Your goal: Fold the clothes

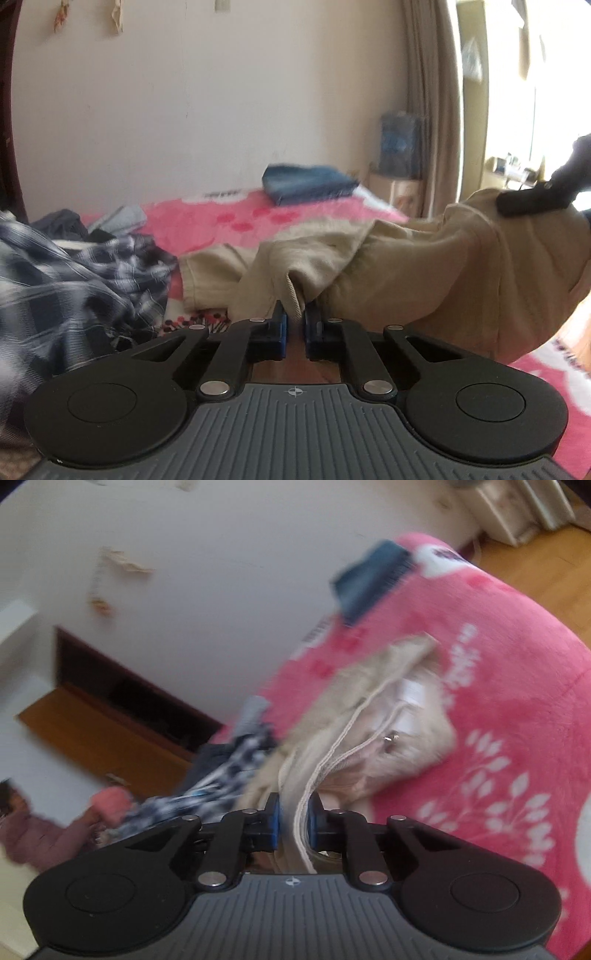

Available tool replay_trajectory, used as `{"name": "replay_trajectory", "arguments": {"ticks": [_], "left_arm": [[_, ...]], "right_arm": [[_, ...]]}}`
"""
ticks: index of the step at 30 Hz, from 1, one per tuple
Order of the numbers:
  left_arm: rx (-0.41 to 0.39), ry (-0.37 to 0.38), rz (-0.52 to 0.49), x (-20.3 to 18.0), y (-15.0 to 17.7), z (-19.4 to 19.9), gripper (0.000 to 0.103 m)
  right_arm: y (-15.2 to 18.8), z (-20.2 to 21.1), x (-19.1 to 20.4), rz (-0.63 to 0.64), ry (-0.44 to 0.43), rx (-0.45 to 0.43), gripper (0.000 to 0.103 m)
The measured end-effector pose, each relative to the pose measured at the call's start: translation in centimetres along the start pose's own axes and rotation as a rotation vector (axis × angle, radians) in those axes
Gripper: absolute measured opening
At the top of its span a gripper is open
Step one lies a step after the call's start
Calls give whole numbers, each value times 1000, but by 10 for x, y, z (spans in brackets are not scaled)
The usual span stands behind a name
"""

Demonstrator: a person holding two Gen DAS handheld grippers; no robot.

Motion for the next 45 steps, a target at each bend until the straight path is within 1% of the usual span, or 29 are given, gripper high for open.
{"name": "replay_trajectory", "arguments": {"ticks": [3,5,7,11,13,16,17,18,19,21,23,24,25,27,28,30,32,33,34,35,36,37,38,39,40,41,43,44,45], "left_arm": [[-54,33,29,-11,-14,39,6],[-98,73,38,-22,-28,67,6],[-123,139,69,-33,-45,94,6],[-164,328,121,-56,-79,141,4],[-162,411,126,-66,-90,155,4],[-138,531,155,-75,-96,163,4],[-126,546,150,-76,-94,159,4],[-107,545,140,-77,-89,153,4],[-77,535,132,-78,-79,143,5],[11,503,132,-77,-54,117,7],[127,453,161,-67,-23,85,17],[174,425,177,-60,-7,71,19],[207,394,196,-51,10,60,22],[244,341,237,-32,38,47,24],[249,329,258,-24,47,46,25],[235,332,293,-14,57,51,33],[200,357,314,-9,56,63,50],[181,370,311,-10,54,70,56],[161,384,287,-16,51,77,67],[143,392,249,-23,50,80,71],[130,393,211,-29,49,84,78],[127,388,174,-36,50,87,83],[136,376,146,-41,55,84,84],[152,360,126,-46,59,79,84],[173,347,116,-49,65,73,84],[192,336,116,-51,69,66,84],[207,312,122,-53,74,53,84],[208,299,121,-54,75,50,84],[206,293,118,-56,74,48,84]], "right_arm": [[6,35,30,31,-68,-35,16],[11,69,51,55,-113,-69,16],[17,112,75,88,-164,-107,16],[30,189,112,133,-251,-163,16],[36,225,127,133,-309,-180,16],[45,270,146,122,-393,-194,16],[47,278,150,118,-405,-198,16],[49,284,152,115,-413,-201,16],[50,283,150,112,-403,-201,16],[46,266,138,82,-351,-183,16],[41,233,116,2,-297,-123,16],[38,212,101,-47,-260,-88,16],[37,189,85,-90,-221,-49,16],[38,141,56,-156,-134,32,16],[38,117,41,-188,-91,72,16],[34,83,28,-210,-55,99,16],[30,51,17,-227,-25,118,16],[28,34,12,-235,-9,128,16],[26,18,13,-231,-8,149,16],[24,2,17,-223,-11,173,16],[24,-13,20,-210,2,194,17],[25,-29,21,-174,33,216,20],[25,-46,21,-132,69,238,23],[25,-61,21,-90,104,261,30],[25,-77,21,-48,139,283,42],[25,-93,21,-6,174,305,46],[27,-107,9,16,264,344,47],[29,-108,4,29,286,346,47],[43,-84,-2,49,281,321,48]]}}
Point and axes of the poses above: each gripper's, at about its wrist camera, not at the fingertips, and z roughly against the way its jaws point, x to its left, y to its underside, the point moved 8 cm from there along -z, roughly the way its jaws point, and after that the axes turned 9 degrees about y, right-handed, at the moved point
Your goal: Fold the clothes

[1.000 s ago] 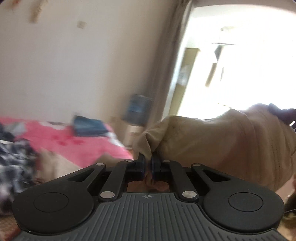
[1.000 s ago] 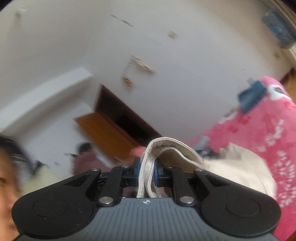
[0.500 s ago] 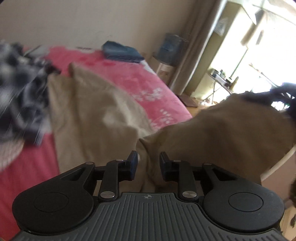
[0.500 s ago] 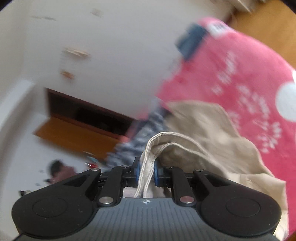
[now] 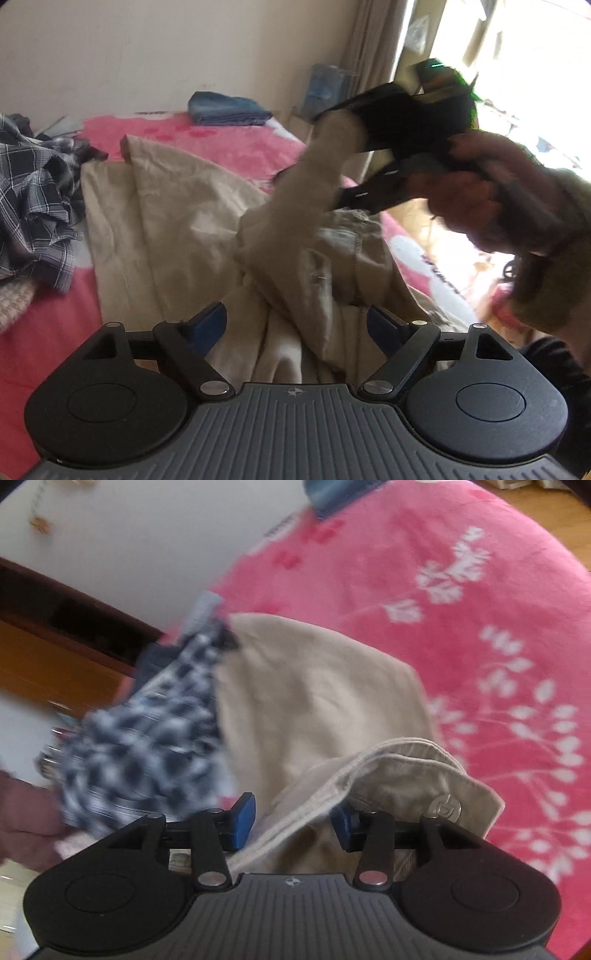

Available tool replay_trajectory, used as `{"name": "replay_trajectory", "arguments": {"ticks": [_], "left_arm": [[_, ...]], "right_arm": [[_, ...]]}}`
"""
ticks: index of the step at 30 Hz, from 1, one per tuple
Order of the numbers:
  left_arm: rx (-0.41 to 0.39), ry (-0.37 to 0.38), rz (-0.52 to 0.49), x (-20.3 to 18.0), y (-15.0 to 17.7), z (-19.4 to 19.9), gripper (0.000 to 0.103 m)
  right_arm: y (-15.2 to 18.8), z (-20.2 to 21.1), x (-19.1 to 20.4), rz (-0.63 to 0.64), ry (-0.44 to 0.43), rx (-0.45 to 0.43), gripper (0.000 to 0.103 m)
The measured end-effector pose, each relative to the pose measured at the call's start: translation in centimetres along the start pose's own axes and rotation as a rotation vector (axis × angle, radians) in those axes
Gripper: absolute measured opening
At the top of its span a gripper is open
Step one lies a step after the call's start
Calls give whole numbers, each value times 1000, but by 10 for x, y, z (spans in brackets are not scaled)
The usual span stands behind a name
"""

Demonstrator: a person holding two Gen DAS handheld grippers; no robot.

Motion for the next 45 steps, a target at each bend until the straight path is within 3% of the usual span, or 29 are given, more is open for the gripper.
{"name": "replay_trajectory", "arguments": {"ticks": [3,6,11,16,20,24,27,32,33,34,35,37,42,45], "left_arm": [[2,-6,-3,-4,-2,-4,84],[14,-40,23,-1,-5,-13,84],[-16,-63,12,-6,-17,-23,87],[6,-180,-24,-1,-29,-37,81],[20,-195,5,1,-39,-34,74],[8,-191,13,-4,-45,-25,74],[12,-179,-6,-12,-47,-21,76],[52,-135,-85,-33,-49,-29,89],[67,-127,-102,-38,-50,-34,92],[79,-121,-119,-42,-51,-38,96],[88,-118,-137,-46,-52,-43,97],[96,-104,-179,-56,-53,-52,97],[139,-74,-251,-75,-55,-82,100],[192,-85,-303,-84,-52,-107,101]], "right_arm": [[12,51,-4,95,-74,-134,48],[33,112,-17,171,-85,-263,48],[95,173,-52,256,23,-343,48],[163,168,-71,371,137,-293,48],[206,137,-65,577,304,-286,48],[235,124,-44,790,377,-334,49],[237,111,-41,843,466,-367,69],[223,96,-53,770,464,-381,74],[221,93,-56,754,462,-383,69],[218,90,-58,738,460,-385,55],[215,87,-61,722,458,-387,49],[210,82,-65,690,454,-392,28],[176,130,-137,160,285,-473,11],[161,147,-186,-161,171,-466,9]]}}
Point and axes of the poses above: each gripper's, at about its wrist camera, not at the fingertips, and z roughly against the way its jaws point, x to its left, y to its underside, the point moved 8 cm from there along -z, roughly the way its jaws point, and after that the axes turned 9 degrees about y, right-handed, at the moved point
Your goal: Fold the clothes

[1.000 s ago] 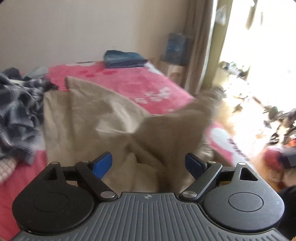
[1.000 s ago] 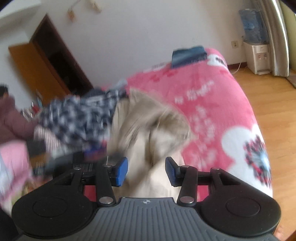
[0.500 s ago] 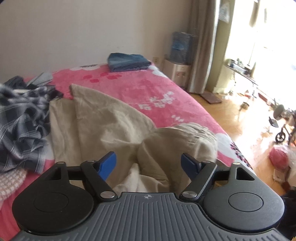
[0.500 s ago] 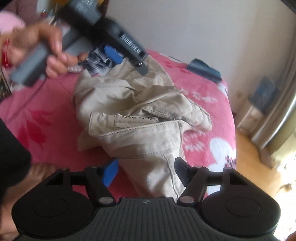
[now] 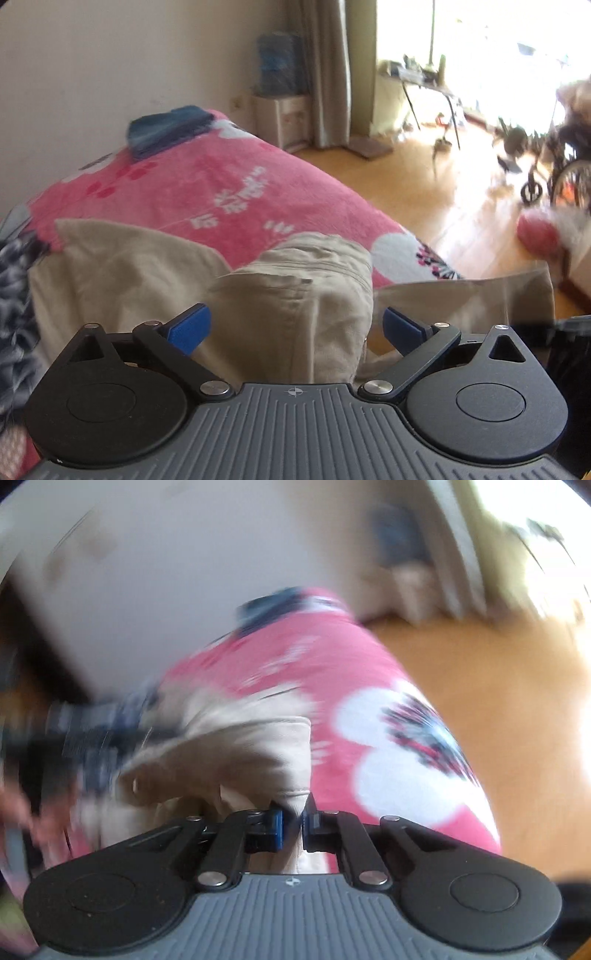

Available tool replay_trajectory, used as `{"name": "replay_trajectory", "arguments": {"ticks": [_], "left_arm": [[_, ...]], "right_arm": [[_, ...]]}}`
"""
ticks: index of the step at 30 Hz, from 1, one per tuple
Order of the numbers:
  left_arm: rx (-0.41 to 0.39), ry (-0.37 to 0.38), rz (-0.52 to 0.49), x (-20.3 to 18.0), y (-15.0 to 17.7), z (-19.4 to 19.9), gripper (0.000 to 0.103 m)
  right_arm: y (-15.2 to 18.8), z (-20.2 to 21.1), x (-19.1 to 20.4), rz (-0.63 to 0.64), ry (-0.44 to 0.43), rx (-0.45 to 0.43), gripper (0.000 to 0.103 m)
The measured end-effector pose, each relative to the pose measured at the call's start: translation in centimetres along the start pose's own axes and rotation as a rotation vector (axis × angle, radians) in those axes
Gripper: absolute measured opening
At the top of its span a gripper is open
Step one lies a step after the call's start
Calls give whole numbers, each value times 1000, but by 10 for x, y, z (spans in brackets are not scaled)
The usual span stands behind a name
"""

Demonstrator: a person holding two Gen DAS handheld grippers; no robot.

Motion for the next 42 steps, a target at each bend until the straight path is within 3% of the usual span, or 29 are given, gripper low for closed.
{"name": "replay_trajectory", "arguments": {"ticks": [2,4,9,12,17,19,22,25,27,30,32,34,37,42], "left_arm": [[38,-10,-38,-7,0,-15,101],[80,-20,-78,-15,1,-30,101],[143,-75,-209,-33,9,-48,100],[158,-139,-254,-29,14,-52,86],[115,-155,-88,7,8,-28,56],[58,-182,-10,27,2,-7,54],[25,-283,75,68,5,17,54],[94,-394,172,121,25,15,54],[148,-420,253,149,41,12,54],[108,-297,419,165,51,17,61],[51,-223,472,165,47,22,75],[1,-154,519,165,43,25,80],[-34,-73,580,162,33,22,80],[-124,75,669,156,23,32,82]], "right_arm": [[-3,-10,-27,-190,-27,64,9],[-2,-18,-40,-284,-38,102,9],[2,-23,-45,-288,-16,117,9],[5,-29,-48,-313,-21,132,9],[4,-37,-55,-342,-41,146,9],[2,-39,-56,-338,-48,144,9],[0,-42,-57,-339,-55,142,9],[2,-49,-61,-356,-56,151,9],[2,-52,-62,-362,-55,158,9],[1,-54,-62,-365,-62,166,9],[0,-53,-61,-351,-71,170,11],[0,-52,-59,-341,-83,177,13],[0,-51,-55,-336,-101,190,23],[5,-46,-48,-313,-108,216,29]]}}
Point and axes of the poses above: each gripper's, at about its wrist camera, not at the fingertips, and z roughly against the way its jaws point, x to its left, y to its underside, the point moved 8 cm from there along -z, roughly the way its jaws point, and after that the axes turned 9 degrees about y, right-handed, at the moved point
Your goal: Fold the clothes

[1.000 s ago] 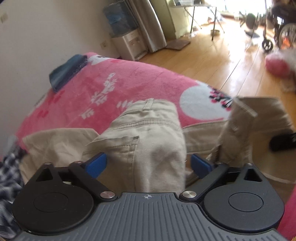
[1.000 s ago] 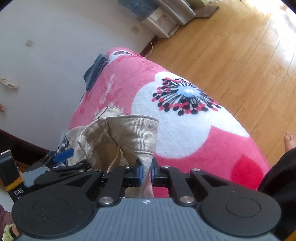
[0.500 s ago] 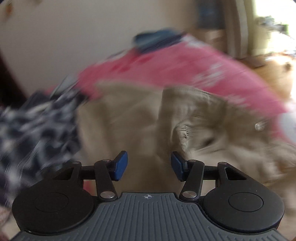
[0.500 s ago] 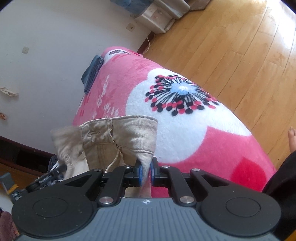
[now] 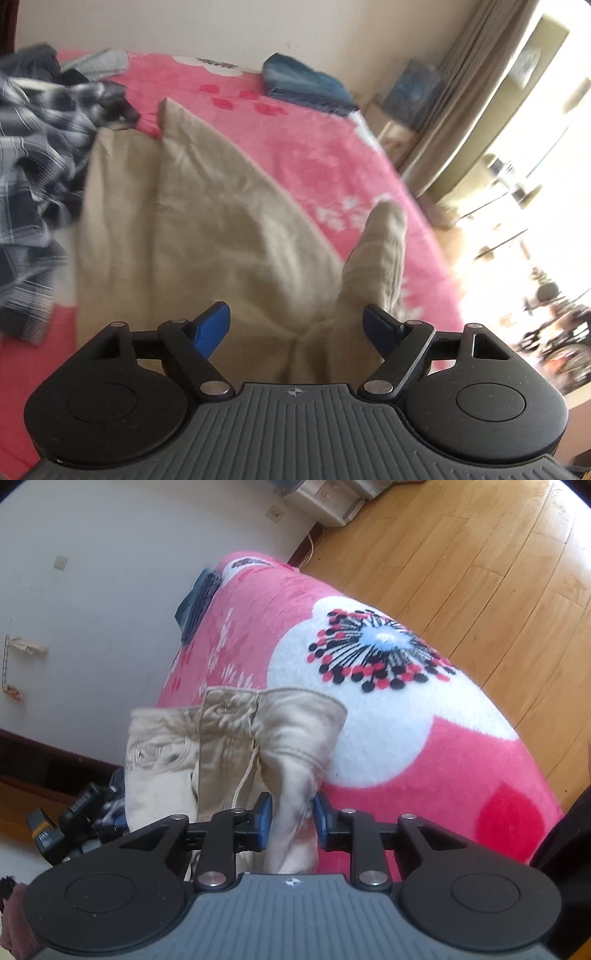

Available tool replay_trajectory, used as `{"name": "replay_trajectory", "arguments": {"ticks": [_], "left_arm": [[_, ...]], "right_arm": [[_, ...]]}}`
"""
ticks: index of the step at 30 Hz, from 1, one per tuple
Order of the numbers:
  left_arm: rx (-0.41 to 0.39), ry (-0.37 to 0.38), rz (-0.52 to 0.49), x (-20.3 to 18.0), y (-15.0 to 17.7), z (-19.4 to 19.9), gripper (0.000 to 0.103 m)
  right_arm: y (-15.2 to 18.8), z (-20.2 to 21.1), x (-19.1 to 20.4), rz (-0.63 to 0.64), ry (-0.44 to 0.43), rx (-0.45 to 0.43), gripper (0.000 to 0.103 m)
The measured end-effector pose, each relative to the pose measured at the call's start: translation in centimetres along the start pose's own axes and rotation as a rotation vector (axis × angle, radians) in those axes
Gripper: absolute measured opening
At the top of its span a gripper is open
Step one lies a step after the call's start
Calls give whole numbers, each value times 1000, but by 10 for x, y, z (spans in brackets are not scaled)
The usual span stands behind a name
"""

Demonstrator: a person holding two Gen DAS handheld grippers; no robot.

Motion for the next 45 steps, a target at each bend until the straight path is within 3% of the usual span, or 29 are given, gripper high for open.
{"name": "replay_trajectory", "arguments": {"ticks": [4,8,10,13,15,17,21,22,23,24,28,37,45], "left_arm": [[-28,124,6,-16,-3,9,94],[22,173,-96,-42,8,0,99],[59,114,-165,-47,15,-16,99],[105,-45,-208,-41,26,-42,98],[107,-123,-197,-34,30,-56,90],[94,-147,-196,-31,31,-62,61],[60,-169,-281,-37,35,-57,31],[56,-175,-303,-39,37,-53,20],[48,-179,-318,-41,38,-49,16],[32,-181,-323,-42,36,-44,15],[-62,-180,-331,-44,27,-7,12],[-346,-120,-363,-60,21,141,11],[-615,-52,-444,-109,25,272,11]], "right_arm": [[5,0,4,9,2,16,38],[8,-2,6,0,8,26,44],[10,-4,6,-9,8,29,45],[8,-8,7,-15,12,21,45],[7,-13,9,-12,23,15,45],[6,-20,11,0,40,15,45],[7,-33,19,57,103,14,44],[7,-33,23,86,122,1,39],[7,-33,28,117,140,-12,36],[7,-31,32,154,163,-32,26],[6,-10,53,260,194,-141,6],[15,78,115,440,83,-397,5],[42,183,179,568,-131,-612,5]]}}
Point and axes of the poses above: each gripper's, at about its wrist camera, not at the fingertips, and z roughly against the way its jaws point, x to its left, y to its underside, the point moved 8 cm from there along -z, roughly the way its jaws point, and after that the axes turned 9 degrees about y, right-handed, at the moved point
